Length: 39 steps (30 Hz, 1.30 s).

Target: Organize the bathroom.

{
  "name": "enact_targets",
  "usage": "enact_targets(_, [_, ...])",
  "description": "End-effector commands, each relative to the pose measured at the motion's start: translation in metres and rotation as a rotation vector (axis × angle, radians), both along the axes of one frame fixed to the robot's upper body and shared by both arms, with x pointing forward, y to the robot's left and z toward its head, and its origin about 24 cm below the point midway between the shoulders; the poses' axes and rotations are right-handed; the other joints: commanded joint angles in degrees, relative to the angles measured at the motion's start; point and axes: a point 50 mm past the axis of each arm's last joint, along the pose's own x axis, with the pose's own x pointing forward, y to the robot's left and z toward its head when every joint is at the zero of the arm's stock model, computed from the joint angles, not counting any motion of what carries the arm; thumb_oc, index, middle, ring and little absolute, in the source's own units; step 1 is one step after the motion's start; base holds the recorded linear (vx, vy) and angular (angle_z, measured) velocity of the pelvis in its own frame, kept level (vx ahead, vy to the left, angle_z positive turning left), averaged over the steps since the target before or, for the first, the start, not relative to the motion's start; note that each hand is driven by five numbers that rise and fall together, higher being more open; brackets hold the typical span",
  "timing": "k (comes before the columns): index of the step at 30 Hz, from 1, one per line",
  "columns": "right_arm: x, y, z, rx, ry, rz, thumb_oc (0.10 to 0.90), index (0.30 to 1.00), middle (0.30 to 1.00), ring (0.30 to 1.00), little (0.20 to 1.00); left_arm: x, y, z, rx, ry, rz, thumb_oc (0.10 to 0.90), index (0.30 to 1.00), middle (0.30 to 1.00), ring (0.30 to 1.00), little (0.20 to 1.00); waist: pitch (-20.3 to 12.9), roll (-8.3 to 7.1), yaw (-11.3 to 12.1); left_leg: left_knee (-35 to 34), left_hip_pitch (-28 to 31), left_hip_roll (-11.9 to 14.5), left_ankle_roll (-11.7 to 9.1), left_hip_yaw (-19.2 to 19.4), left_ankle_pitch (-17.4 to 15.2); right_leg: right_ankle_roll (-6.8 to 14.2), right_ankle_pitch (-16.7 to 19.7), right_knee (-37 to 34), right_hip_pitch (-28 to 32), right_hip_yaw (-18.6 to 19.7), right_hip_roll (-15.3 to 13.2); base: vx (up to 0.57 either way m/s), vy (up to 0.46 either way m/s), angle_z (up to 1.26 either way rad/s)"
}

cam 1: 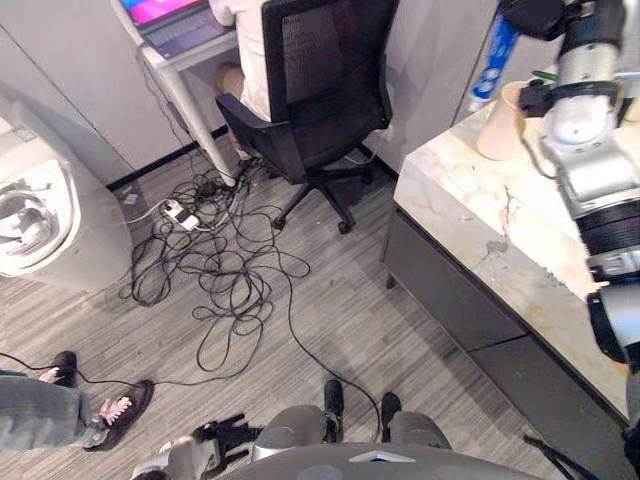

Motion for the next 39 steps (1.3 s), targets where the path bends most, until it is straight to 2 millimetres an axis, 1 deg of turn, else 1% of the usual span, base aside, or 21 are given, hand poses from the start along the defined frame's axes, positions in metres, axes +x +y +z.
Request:
enact_targets(1, [-0.041, 0.015, 0.083, -0.029, -0.397, 0.072, 0.4, 0.3, 0.3, 0.3, 0.3, -0.025, 0.021, 0.002, 0.052, 0.053, 0.076, 0.8, 0.9, 0.9, 0.9, 0.9, -4.4, -2.19, 0.6, 1.2, 2.3, 4.1, -3.8, -0.1, -5.3, 2.5, -2.9, 4.1, -1.3, -1.1, -0.2, 0.04, 0.044, -0.41])
enact_targets(2, [-0.044, 0.017, 0.083, -0.018, -0.405, 0.094, 0.4, 0.3, 0.3, 0.3, 0.3, -0.025, 0.022, 0.002, 0.056, 0.047, 0.102, 0.8, 0.9, 0.9, 0.9, 0.9, -4.1, -1.95, 0.6, 0.2, 2.9, 4.0, -3.5, 0.1, -5.1, 3.0, -3.0, 5.6, -2.5, -2.0, -0.5, 0.0, 0.036, -0.54])
enact_targets(3, [-0.045, 0.017, 0.083, -0.015, -0.41, 0.105, 0.4, 0.3, 0.3, 0.3, 0.3, -0.026, 0.023, 0.002, 0.058, 0.043, 0.114, 0.8, 0.9, 0.9, 0.9, 0.9, -3.8, -1.55, 0.7, -0.4, 3.3, 4.1, -3.1, 0.9, -5.0, 3.3, -3.6, 9.9, -3.9, -2.8, -0.6, 0.0, 0.03, -0.43])
enact_targets(4, [-0.045, 0.017, 0.083, -0.015, -0.41, 0.105, 0.4, 0.3, 0.3, 0.3, 0.3, -0.026, 0.023, 0.002, 0.058, 0.043, 0.114, 0.8, 0.9, 0.9, 0.9, 0.9, -3.8, -1.55, 0.7, -0.4, 3.3, 4.1, -3.1, 0.9, -5.0, 3.3, -3.6, 9.9, -3.9, -2.8, -0.6, 0.02, 0.012, -0.69])
enact_targets(5, [-0.05, 0.022, 0.083, -0.009, -0.419, 0.134, 0.4, 0.3, 0.3, 0.3, 0.3, -0.034, 0.026, 0.002, 0.075, 0.052, 0.126, 0.8, 0.9, 0.9, 0.9, 0.9, -3.2, -1.03, 0.4, -0.9, 4.1, 4.1, -2.5, 1.7, -5.4, 4.7, -1.8, 15.6, -7.4, -2.0, -1.5, 0.03, -0.006, -0.5])
enact_targets(6, [-0.05, 0.022, 0.083, -0.009, -0.419, 0.134, 0.4, 0.3, 0.3, 0.3, 0.3, -0.034, 0.026, 0.002, 0.075, 0.052, 0.126, 0.8, 0.9, 0.9, 0.9, 0.9, -3.2, -1.03, 0.4, -0.9, 4.1, 4.1, -2.5, 1.7, -5.4, 4.7, -1.8, 15.6, -7.4, -2.0, -1.5, 0.05, -0.045, -0.69])
enact_targets(7, [-0.052, 0.026, 0.082, -0.015, -0.423, 0.144, 0.4, 0.3, 0.3, 0.3, 0.3, -0.036, 0.027, 0.002, 0.081, 0.049, 0.144, 0.8, 0.9, 0.9, 0.9, 0.9, -2.9, -1.11, 0.3, -0.7, 4.5, 4.0, -2.6, 2.1, -5.8, 5.3, -0.6, 13.1, -8.0, -1.6, -2.7, 0.05, -0.12, -0.38])
enact_targets(9, [-0.055, 0.035, 0.083, -0.033, -0.456, 0.163, 0.4, 0.3, 0.3, 0.3, 0.3, -0.03, 0.029, 0.003, 0.083, 0.013, 0.175, 0.8, 0.9, 0.9, 0.9, 0.9, -1.9, -2.21, -0.1, 0.6, 4.3, 3.1, -2.5, 3.1, -8.0, 7.4, 5.1, 2.0, -8.0, 0.2, -6.2, 0.02, -0.228, -0.54])
enact_targets(10, [-0.059, 0.041, 0.085, -0.031, -0.484, 0.185, 0.4, 0.3, 0.3, 0.3, 0.3, -0.023, 0.03, 0.004, 0.086, -0.014, 0.189, 0.8, 0.9, 0.9, 0.9, 0.9, -0.8, -2.47, -0.8, 2.8, 3.6, 4.0, -2.5, 3.4, -9.6, 7.0, 6.1, -0.7, -8.6, 4.1, -5.7, -0.03, -0.266, -0.52])
enact_targets(12, [-0.062, 0.04, 0.087, -0.031, -0.49, 0.183, 0.4, 0.3, 0.3, 0.3, 0.3, -0.021, 0.031, 0.005, 0.091, -0.022, 0.188, 0.8, 0.9, 0.9, 0.9, 0.9, -0.7, -2.74, -1.3, 5.4, 2.2, 5.1, -2.9, 4.1, -10.1, 6.4, 4.9, -0.9, -7.8, 5.9, -4.7, 0.03, -0.25, -0.26])
enact_targets(13, [-0.063, 0.039, 0.088, -0.04, -0.482, 0.166, 0.4, 0.3, 0.3, 0.3, 0.3, -0.022, 0.028, 0.004, 0.081, -0.03, 0.163, 0.8, 0.9, 0.9, 0.9, 0.9, -0.7, -3.25, -1.2, 8.0, 1.0, 6.0, -3.3, 3.8, -9.7, 5.8, 4.0, -0.1, -6.8, 5.5, -3.6, 0.09, -0.242, 0.08])
enact_targets(14, [-0.062, 0.036, 0.088, -0.044, -0.478, 0.155, 0.4, 0.3, 0.3, 0.3, 0.3, -0.022, 0.028, 0.004, 0.077, -0.03, 0.136, 0.8, 0.9, 0.9, 0.9, 0.9, -0.8, -3.55, -1.2, 8.9, 0.6, 6.4, -3.7, 3.4, -9.7, 5.3, 3.4, 0.2, -6.3, 5.2, -2.9, 0.13, -0.264, 0.21])
enact_targets(15, [-0.061, 0.032, 0.089, -0.043, -0.468, 0.14, 0.4, 0.3, 0.3, 0.3, 0.3, -0.021, 0.026, 0.003, 0.074, -0.026, 0.113, 0.8, 0.9, 0.9, 0.9, 0.9, -1.3, -3.92, -1.1, 9.3, 0.4, 7.0, -3.9, 3.0, -9.6, 4.7, 3.0, 0.1, -5.6, 4.7, -2.5, 0.17, -0.213, 0.51])
enact_targets(16, [-0.057, 0.018, 0.09, -0.031, -0.458, 0.112, 0.4, 0.3, 0.3, 0.3, 0.3, -0.019, 0.022, 0.002, 0.062, -0.029, 0.102, 0.8, 0.9, 0.9, 0.9, 0.9, -2.2, -4.17, -0.9, 8.6, 0.6, 7.8, -4.2, 1.9, -9.0, 4.1, 2.3, -0.3, -4.8, 4.1, -1.9, 0.14, -0.151, 0.62])
enact_targets(17, [-0.057, 0.017, 0.09, -0.03, -0.458, 0.111, 0.4, 0.3, 0.3, 0.3, 0.3, -0.019, 0.022, 0.002, 0.061, -0.029, 0.1, 0.8, 0.9, 0.9, 0.9, 0.9, -2.3, -4.15, -1.0, 8.5, 0.6, 7.8, -4.3, 1.8, -9.0, 4.0, 2.2, -0.3, -4.7, 4.0, -1.8, 0.13, -0.101, 0.66])
enact_targets(18, [-0.056, 0.011, 0.091, -0.027, -0.453, 0.097, 0.4, 0.3, 0.3, 0.3, 0.3, -0.018, 0.021, 0.002, 0.062, -0.016, 0.088, 0.8, 0.9, 0.9, 0.9, 0.9, -2.6, -4.06, -0.9, 8.1, 0.7, 8.2, -4.6, 1.4, -8.6, 3.9, 1.9, -0.3, -4.4, 3.8, -1.7, 0.05, -0.024, 0.34])
enact_targets(19, [-0.056, 0.011, 0.091, -0.027, -0.453, 0.097, 0.4, 0.3, 0.3, 0.3, 0.3, -0.018, 0.021, 0.002, 0.062, -0.016, 0.088, 0.8, 0.9, 0.9, 0.9, 0.9, -2.6, -4.06, -0.9, 8.1, 0.7, 8.2, -4.6, 1.4, -8.6, 3.9, 1.9, -0.3, -4.4, 3.8, -1.7, 0.08, -0.024, 0.24])
enact_targets(22, [-0.053, 0.003, 0.093, -0.007, -0.442, 0.085, 0.4, 0.3, 0.3, 0.3, 0.3, -0.025, 0.018, 0.0, 0.056, 0.019, 0.082, 0.8, 0.9, 0.9, 0.9, 0.9, -3.4, -3.59, -0.9, 6.4, 1.9, 8.9, -5.5, 0.9, -7.9, 3.8, 1.5, -0.6, -3.6, 3.6, -1.9, 0.13, 0.017, 0.11])
enact_targets(25, [-0.051, 0.003, 0.094, 0.003, -0.427, 0.089, 0.4, 0.3, 0.3, 0.3, 0.3, -0.036, 0.021, 0.0, 0.07, 0.052, 0.109, 0.8, 0.9, 0.9, 0.9, 0.9, -4.7, -3.29, -1.3, 4.5, 4.0, 9.1, -5.7, 1.6, -8.0, 4.2, 1.3, -1.0, -3.0, 3.8, -2.5, 0.14, 0.04, 0.05])
enact_targets(29, [-0.051, 0.004, 0.096, -0.004, -0.424, 0.094, 0.4, 0.3, 0.3, 0.3, 0.3, -0.04, 0.025, 0.001, 0.074, 0.059, 0.114, 0.8, 0.9, 0.9, 0.9, 0.9, -5.4, -3.11, -1.4, 3.5, 5.0, 9.0, -5.7, 1.9, -8.1, 4.5, 1.3, -1.1, -2.8, 4.0, -2.7, 0.09, 0.035, 0.01])
enact_targets(39, [-0.052, 0.01, 0.091, 0.027, -0.428, 0.109, 0.4, 0.3, 0.3, 0.3, 0.3, -0.044, 0.014, -0.002, 0.046, 0.05, 0.13, 0.8, 0.9, 0.9, 0.9, 0.9, -6.8, -3.58, -0.8, 2.7, 6.0, 9.4, -5.4, 2.1, -8.6, 4.7, 0.8, -1.2, -2.5, 4.5, -2.5, 0.06, -0.001, 0.01])
